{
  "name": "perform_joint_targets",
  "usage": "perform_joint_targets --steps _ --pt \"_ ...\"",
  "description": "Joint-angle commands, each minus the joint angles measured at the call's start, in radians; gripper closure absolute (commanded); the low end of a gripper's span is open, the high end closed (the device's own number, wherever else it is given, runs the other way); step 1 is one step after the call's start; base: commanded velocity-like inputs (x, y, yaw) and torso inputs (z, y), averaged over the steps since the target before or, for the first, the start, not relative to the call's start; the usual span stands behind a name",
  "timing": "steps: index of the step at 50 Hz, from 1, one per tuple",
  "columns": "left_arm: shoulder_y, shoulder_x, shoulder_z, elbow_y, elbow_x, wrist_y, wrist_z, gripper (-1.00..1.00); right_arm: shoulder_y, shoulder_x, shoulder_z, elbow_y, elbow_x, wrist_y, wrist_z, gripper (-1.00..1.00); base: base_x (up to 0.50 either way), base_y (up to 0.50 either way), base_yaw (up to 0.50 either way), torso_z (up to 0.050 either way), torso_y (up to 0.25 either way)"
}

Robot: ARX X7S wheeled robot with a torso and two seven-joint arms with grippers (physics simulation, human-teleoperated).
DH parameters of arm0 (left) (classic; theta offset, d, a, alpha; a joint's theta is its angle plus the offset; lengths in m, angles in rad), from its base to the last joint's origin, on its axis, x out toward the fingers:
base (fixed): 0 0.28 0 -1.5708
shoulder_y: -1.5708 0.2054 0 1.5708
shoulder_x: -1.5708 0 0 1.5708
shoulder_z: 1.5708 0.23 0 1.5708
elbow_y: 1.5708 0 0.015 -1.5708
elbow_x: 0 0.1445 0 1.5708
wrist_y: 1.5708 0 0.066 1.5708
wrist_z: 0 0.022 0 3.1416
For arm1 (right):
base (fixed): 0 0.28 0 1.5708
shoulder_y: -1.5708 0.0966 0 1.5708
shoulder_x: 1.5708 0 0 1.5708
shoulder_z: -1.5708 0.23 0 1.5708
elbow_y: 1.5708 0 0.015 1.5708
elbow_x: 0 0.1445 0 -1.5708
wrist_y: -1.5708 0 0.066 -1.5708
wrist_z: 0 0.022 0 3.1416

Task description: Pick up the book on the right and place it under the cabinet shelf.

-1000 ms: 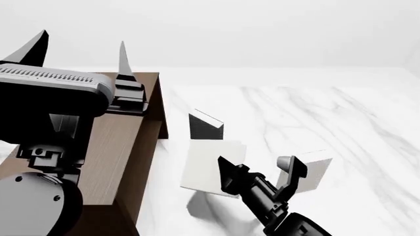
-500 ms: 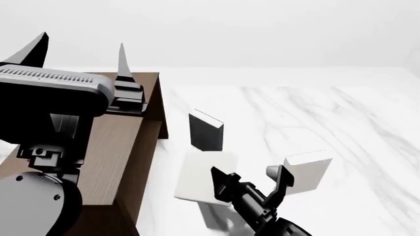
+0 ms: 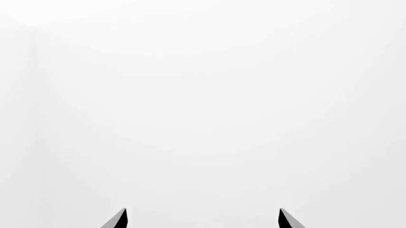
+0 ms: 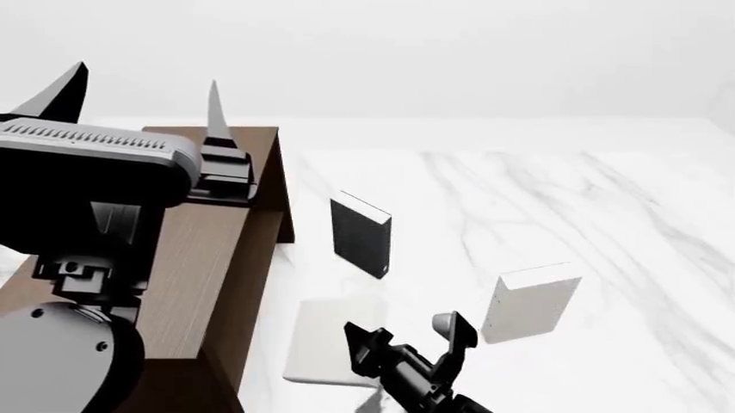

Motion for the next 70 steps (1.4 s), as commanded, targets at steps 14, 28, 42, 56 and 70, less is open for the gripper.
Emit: perform_joint_targets --steps 14,28,42,56,70 --pt "0.003 -0.009 0.003 0.006 -0.012 -0.007 -0.01 -1.0 0.161 -0.162 -0.031 0.459 -0.046 -0.063 -0.24 1.0 0.0 0.0 0.0 0.0 0.001" --pt "0.014 -0.018 0.003 -0.003 -0.012 0.011 -0.009 -1.0 0.312 -0.205 -0.653 0.719 0.502 -0.293 -0.342 1.0 0.01 0.0 0.01 -0.003 0.0" --pt "0.022 -0.023 0.007 -0.014 -0.01 0.029 -0.01 -1.0 0.349 -0.205 -1.056 0.711 0.881 -0.389 -0.376 1.0 0.02 0.01 0.02 -0.009 0.0" --pt "-0.001 -0.024 0.007 -0.004 -0.025 0.003 -0.017 -1.0 0.32 -0.205 -1.074 0.737 0.857 -0.383 -0.352 1.0 0.01 0.01 0.02 -0.009 0.0" --pt "0.001 -0.026 0.008 -0.011 -0.03 0.017 -0.016 -1.0 0.306 -0.205 -1.077 0.757 0.804 -0.384 -0.318 1.0 0.01 0.0 0.01 -0.008 0.0"
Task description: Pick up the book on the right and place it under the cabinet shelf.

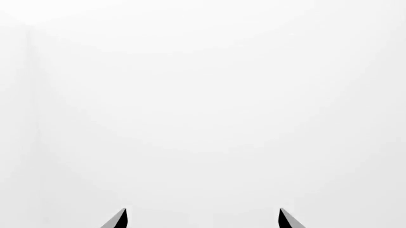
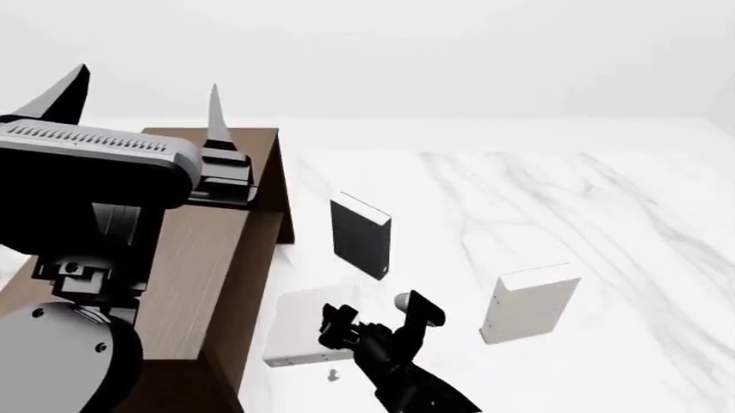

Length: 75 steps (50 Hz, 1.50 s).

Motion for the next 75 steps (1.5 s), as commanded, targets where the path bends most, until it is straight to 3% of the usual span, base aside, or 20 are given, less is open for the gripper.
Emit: perform_joint_targets --steps 1,2,46,67,75 --pt "0.001 -0.001 0.001 -0.004 -0.005 0.008 0.0 -1.0 -0.076 0.0 -0.265 0.151 0.216 0.092 -0.241 1.0 0.02 0.0 0.01 -0.012 0.0" --pt "0.001 -0.002 0.001 -0.004 -0.006 0.009 0.0 -1.0 -0.077 0.0 -0.264 0.152 0.212 0.091 -0.237 -1.0 0.0 0.0 0.01 0.0 0.0" --pt "0.014 -0.011 0.003 -0.003 -0.018 0.028 -0.014 -1.0 0.035 0.006 -0.259 0.178 -0.099 -0.042 -0.082 -1.0 0.0 0.0 0.0 -0.002 0.0" --pt "-0.009 -0.01 0.012 -0.003 -0.031 0.016 -0.021 -1.0 0.137 0.264 -0.306 -0.294 -0.205 -0.091 0.211 -1.0 0.0 0.0 0.0 0.0 0.0" --pt "-0.012 -0.012 0.013 -0.006 -0.035 0.02 -0.02 -1.0 0.16 0.315 -0.321 -0.381 -0.238 -0.093 0.267 -1.0 0.0 0.0 0.0 0.0 0.0"
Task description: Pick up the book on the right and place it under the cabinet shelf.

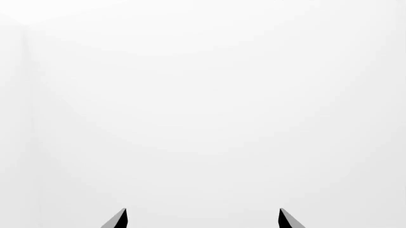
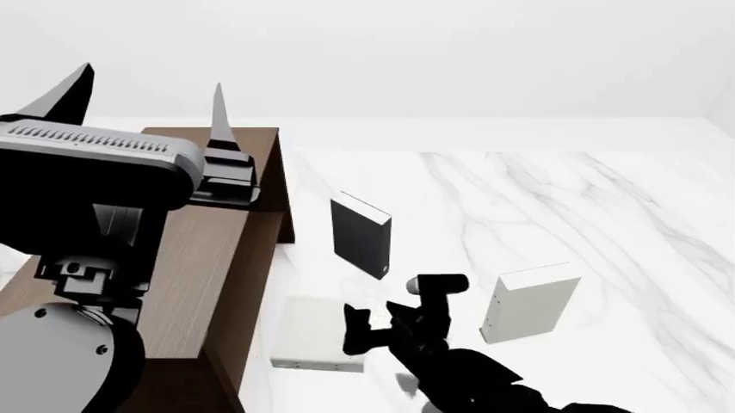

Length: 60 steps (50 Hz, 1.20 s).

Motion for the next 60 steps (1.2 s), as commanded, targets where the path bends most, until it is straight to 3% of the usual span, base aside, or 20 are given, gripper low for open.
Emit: perform_joint_targets --steps 1,30,40,48,60 --pt "-0.007 -0.001 0.003 -0.002 -0.006 0.001 -0.001 -1.0 0.042 0.09 -0.021 -0.153 -0.048 -0.007 0.108 -1.0 0.0 0.0 0.0 0.0 0.0" --pt "-0.029 0.006 0.047 -0.015 -0.007 0.003 -0.005 -1.0 0.262 0.436 -0.086 -0.868 -0.338 -0.007 0.568 -1.0 0.0 0.0 0.0 0.0 0.0" --pt "-0.059 0.009 0.044 0.012 -0.034 -0.041 -0.015 -1.0 0.471 0.609 -0.071 -1.179 -0.472 0.116 0.818 -1.0 0.0 0.0 0.0 0.0 0.0" --pt "-0.081 0.025 0.029 0.037 -0.077 -0.078 -0.021 -1.0 0.639 0.727 -0.021 -1.325 -0.459 0.211 0.9 -1.0 0.0 0.0 0.0 0.0 0.0" --pt "-0.262 0.103 0.073 0.048 -0.163 -0.222 -0.049 -1.0 0.895 0.881 0.079 -1.452 -0.387 0.37 1.028 -1.0 0.0 0.0 0.0 0.0 0.0"
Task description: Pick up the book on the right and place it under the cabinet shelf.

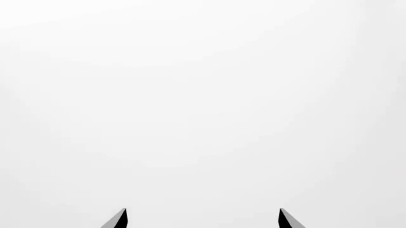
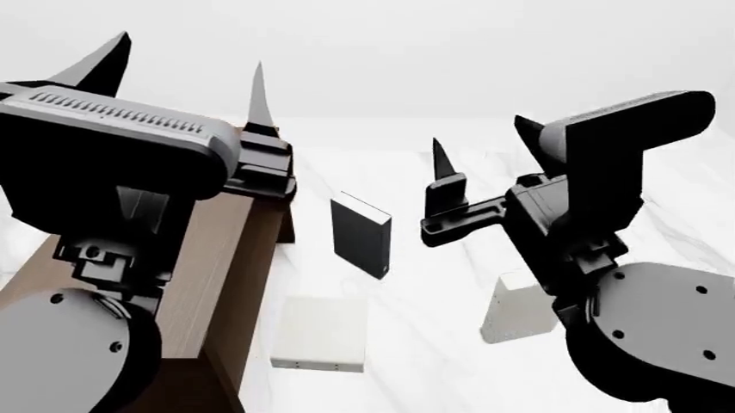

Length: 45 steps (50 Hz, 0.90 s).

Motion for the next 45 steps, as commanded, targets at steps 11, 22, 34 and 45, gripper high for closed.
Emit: perform_joint_targets --steps 11,22,34,45 --pt "-0.247 0.194 0.096 -0.11 -0.096 -0.083 0.002 -1.0 0.33 0.283 0.143 -0.153 0.082 0.207 0.243 -1.0 0.0 0.0 0.0 0.0 0.0" --pt "-0.258 0.296 0.312 -0.294 0.014 0.095 0.058 -1.0 0.364 0.361 0.16 -0.165 0.085 0.268 0.262 -1.0 0.0 0.0 0.0 0.0 0.0" --pt "-0.126 0.244 0.442 -0.256 0.12 0.25 0.043 -1.0 0.304 0.399 0.134 -0.18 0.048 0.221 0.23 -1.0 0.0 0.0 0.0 0.0 0.0" --pt "-0.028 0.297 0.499 -0.406 0.095 0.394 0.121 -1.0 0.256 0.44 0.115 -0.233 0.023 0.171 0.219 -1.0 0.0 0.0 0.0 0.0 0.0"
